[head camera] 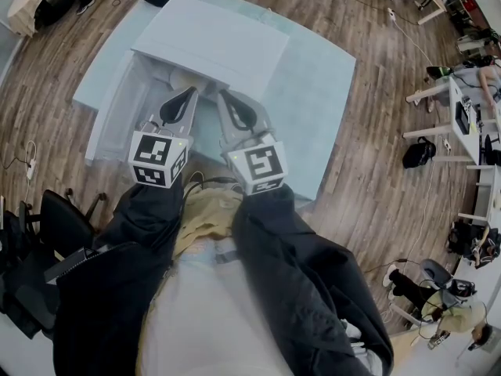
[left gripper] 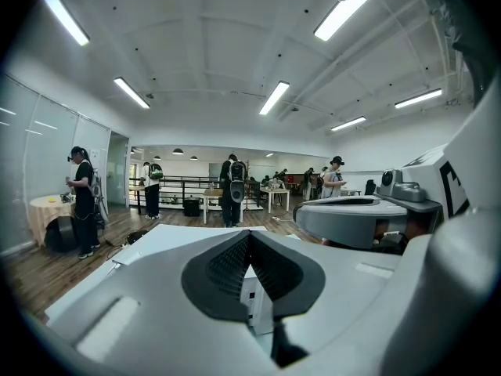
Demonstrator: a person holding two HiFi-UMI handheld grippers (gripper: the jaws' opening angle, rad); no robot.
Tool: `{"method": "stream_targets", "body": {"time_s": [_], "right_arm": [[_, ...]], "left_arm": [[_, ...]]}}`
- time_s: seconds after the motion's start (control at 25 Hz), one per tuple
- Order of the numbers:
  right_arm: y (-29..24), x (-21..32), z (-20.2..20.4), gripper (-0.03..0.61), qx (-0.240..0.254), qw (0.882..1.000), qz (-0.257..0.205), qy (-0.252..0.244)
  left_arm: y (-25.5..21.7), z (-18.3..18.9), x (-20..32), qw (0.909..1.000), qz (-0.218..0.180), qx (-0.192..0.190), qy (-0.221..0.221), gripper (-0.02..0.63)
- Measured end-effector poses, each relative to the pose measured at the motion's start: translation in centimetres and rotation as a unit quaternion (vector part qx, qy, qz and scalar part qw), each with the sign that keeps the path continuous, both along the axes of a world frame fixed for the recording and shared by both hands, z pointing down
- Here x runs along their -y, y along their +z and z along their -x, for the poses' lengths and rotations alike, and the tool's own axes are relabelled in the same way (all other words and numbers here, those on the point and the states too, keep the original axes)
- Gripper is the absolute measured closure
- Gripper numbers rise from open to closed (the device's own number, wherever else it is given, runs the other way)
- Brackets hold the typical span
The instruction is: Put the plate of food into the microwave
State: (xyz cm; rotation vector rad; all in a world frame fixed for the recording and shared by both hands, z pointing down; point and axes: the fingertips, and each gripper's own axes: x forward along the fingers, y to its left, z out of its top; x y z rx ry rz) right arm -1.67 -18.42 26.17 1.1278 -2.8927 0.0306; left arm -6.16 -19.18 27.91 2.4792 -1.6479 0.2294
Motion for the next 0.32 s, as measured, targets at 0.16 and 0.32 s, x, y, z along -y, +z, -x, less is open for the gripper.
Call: {"method": "stream_targets", "body": {"time_s": [0.16, 0.32], "right_arm": [[0.15, -0.47, -0.24, 0.581, -0.001, 1.000, 0.002, -0.001], [0.32, -0.57, -0.51, 0.581, -0.004, 1.000, 0.002, -0.004]], "left_arm": [[0.21, -0.20, -0.48, 1.0000, 0.004, -0.002, -0.002, 0.614], [0.29, -0.43, -0.53, 1.0000, 0.004, -0.003, -0.004, 0.614]]}}
